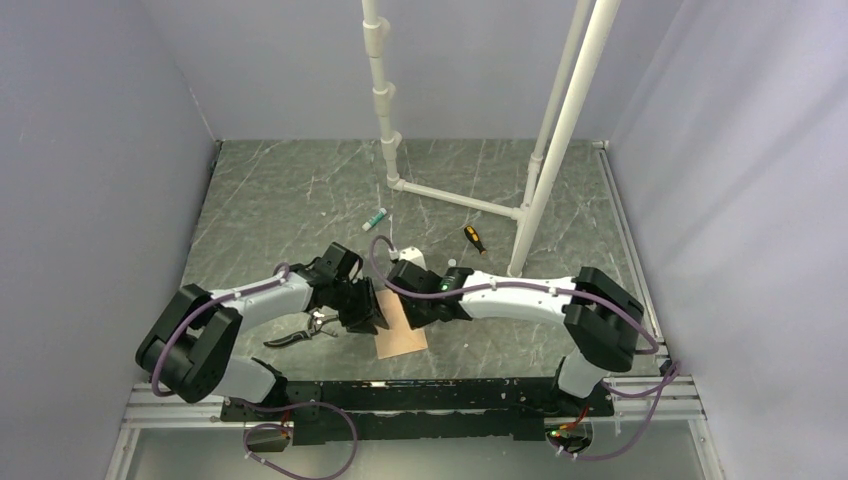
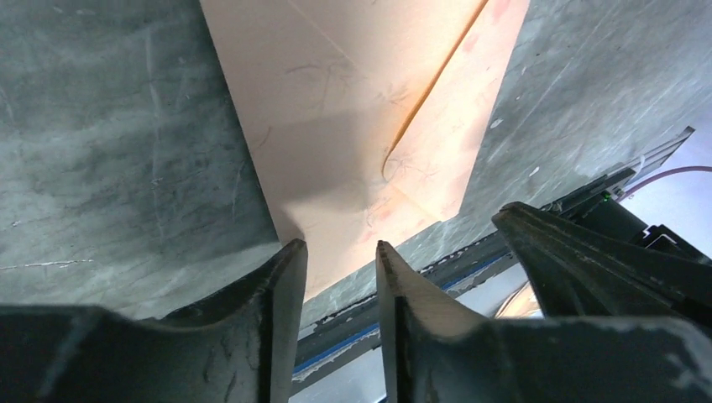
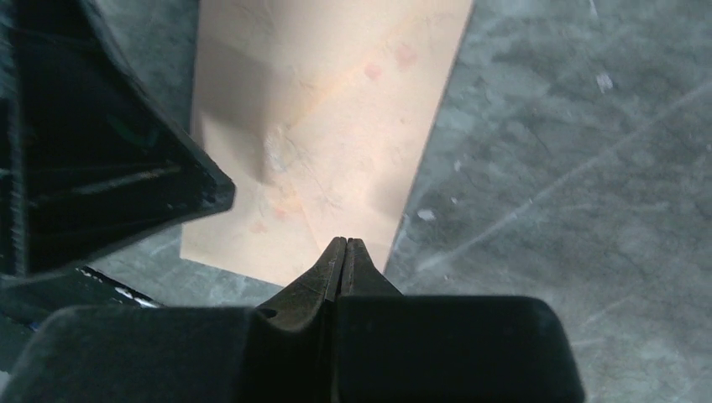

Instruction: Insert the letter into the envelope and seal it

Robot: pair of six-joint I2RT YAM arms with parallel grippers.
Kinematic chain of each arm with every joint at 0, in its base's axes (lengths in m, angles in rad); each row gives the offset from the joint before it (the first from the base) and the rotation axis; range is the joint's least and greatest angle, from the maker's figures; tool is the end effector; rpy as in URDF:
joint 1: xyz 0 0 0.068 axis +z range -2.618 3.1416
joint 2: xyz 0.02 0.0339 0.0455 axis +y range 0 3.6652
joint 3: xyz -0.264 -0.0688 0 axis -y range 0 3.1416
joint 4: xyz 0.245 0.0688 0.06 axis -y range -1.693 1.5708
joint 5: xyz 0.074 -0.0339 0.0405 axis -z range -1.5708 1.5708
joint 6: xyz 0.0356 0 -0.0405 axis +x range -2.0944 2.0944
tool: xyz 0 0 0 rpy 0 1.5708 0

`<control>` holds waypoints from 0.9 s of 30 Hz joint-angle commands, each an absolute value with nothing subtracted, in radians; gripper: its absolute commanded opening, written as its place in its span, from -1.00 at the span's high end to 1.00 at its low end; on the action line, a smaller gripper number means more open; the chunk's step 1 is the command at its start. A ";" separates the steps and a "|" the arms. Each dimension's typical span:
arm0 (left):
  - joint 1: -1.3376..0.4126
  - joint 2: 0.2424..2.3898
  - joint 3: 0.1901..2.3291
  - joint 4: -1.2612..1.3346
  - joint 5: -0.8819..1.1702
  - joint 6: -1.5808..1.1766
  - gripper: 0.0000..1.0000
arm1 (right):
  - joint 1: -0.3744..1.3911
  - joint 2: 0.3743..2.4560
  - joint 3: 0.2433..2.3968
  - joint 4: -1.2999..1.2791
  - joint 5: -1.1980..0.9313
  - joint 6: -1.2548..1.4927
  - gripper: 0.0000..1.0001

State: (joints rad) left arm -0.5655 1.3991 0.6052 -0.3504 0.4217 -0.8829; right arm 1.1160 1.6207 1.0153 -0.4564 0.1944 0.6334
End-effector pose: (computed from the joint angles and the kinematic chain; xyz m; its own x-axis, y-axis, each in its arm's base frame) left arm 0.1893 -0.1374 0.1440 -0.9762 -0.2153 0.0253 -0.1927 0.8084 -0.5562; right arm 0.1476 0.2861 0.1920 -0.8064 -0.3271 -0.4926 -0.4501 0.8799 0.1525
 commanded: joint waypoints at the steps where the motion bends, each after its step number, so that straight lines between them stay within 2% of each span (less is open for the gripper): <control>1: -0.568 1.368 0.600 -0.320 0.393 -0.933 0.24 | 1.134 1.698 1.143 -0.502 0.228 0.581 1.00; 5: -0.563 1.296 0.610 -0.395 0.299 -0.952 0.35 | 1.137 1.751 1.205 -0.532 0.263 0.590 1.00; 7: -0.559 1.270 0.607 -0.396 0.279 -0.957 0.52 | 1.137 1.780 1.234 -0.544 0.271 0.594 1.00; 13: -0.504 1.304 0.566 -0.294 0.381 -0.986 0.87 | 1.138 1.840 1.286 -0.538 0.266 0.585 1.00; 15: -0.492 1.332 0.553 -0.254 0.411 -0.997 0.94 | 1.137 1.856 1.297 -0.542 0.261 0.580 1.00; 27: -0.439 1.430 0.506 -0.092 0.548 -1.006 0.95 | 1.158 1.939 1.292 -0.526 0.226 0.552 1.00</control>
State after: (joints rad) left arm -0.4526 1.4158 0.5156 -0.1646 0.4854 -0.9936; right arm 1.1442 1.9144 1.2640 -0.5285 0.2352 0.5682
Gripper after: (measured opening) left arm 0.031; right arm 0.008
